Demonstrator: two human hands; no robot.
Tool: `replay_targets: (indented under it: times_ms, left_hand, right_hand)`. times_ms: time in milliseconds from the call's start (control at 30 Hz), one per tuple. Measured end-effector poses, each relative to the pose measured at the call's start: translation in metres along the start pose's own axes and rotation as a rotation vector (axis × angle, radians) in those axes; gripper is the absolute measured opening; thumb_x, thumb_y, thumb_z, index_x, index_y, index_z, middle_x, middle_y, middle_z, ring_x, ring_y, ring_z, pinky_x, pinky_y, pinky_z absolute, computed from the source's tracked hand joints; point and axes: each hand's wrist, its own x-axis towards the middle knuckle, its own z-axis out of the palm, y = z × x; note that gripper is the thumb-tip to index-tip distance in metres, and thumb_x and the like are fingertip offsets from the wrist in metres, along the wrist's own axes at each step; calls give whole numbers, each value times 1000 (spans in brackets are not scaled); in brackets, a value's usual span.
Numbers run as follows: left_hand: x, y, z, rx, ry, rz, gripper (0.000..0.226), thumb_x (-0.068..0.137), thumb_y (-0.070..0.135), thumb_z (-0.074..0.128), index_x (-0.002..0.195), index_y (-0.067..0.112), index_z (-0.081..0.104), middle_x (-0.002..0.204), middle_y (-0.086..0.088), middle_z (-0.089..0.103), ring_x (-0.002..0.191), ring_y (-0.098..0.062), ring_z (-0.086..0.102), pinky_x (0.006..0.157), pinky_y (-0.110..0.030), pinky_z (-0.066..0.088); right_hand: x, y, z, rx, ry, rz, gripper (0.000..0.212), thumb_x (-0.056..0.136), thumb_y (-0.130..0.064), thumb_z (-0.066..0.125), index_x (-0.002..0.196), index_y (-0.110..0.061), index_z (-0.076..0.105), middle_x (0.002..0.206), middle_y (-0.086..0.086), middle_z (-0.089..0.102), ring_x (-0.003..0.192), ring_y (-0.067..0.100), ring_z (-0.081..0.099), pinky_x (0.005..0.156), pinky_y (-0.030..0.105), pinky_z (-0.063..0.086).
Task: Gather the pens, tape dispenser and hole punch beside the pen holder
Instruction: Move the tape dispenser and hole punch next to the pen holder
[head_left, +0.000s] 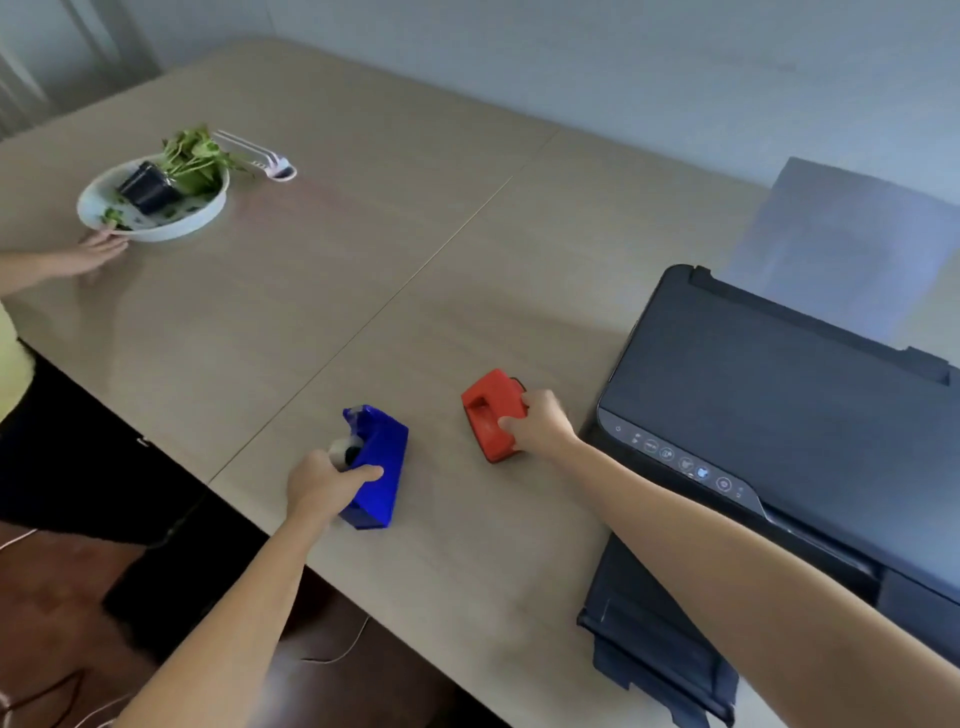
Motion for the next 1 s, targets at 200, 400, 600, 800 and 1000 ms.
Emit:
replay_targets:
  times_ms: [200,400,600,800,1000]
  left_hand:
    - [-38,41,-11,-445,-168,26,26,62,18,87,64,12,62,67,-3,66,72,-26,63,63,-32,50]
    - [-113,130,6,-539,-342,356,19,76,8,77,88,1,64,83,-7,65,78,-23,61,70,-34,49]
    - [-227,222,80,-507,-574,648,64,61,24,85,88,-22,50,84,-17,63,78,-25,64,70,-34,53]
    - [-346,259,198,-265,-809,785,40,62,31,88,90,10,69,89,-8,77,84,-24,74,78,-48,61]
    - [-432,245,324,32,-843,740,38,56,41,82,80,16,67,80,-2,76,78,-22,72,70,-45,61]
  right_hand:
    - [-51,-35,-63,82,73,-226,24,80,-17,67,93,4,65,85,24,69,84,40,67,74,45,59]
    - [-129,-17,-178,271,174,-359,18,85,-7,65,101,1,66,99,30,71,91,39,71,85,51,59]
    - [-221,76,-304,434,372,-337,9,88,-1,62,95,-5,65,91,25,68,85,32,68,91,50,56]
    - [-314,211,-390,502,643,-157,12,87,0,64,98,5,64,92,28,71,83,38,71,90,57,54]
    - [-358,338,-409,573,747,72,20,86,1,63,105,7,66,91,26,71,73,31,70,78,39,60]
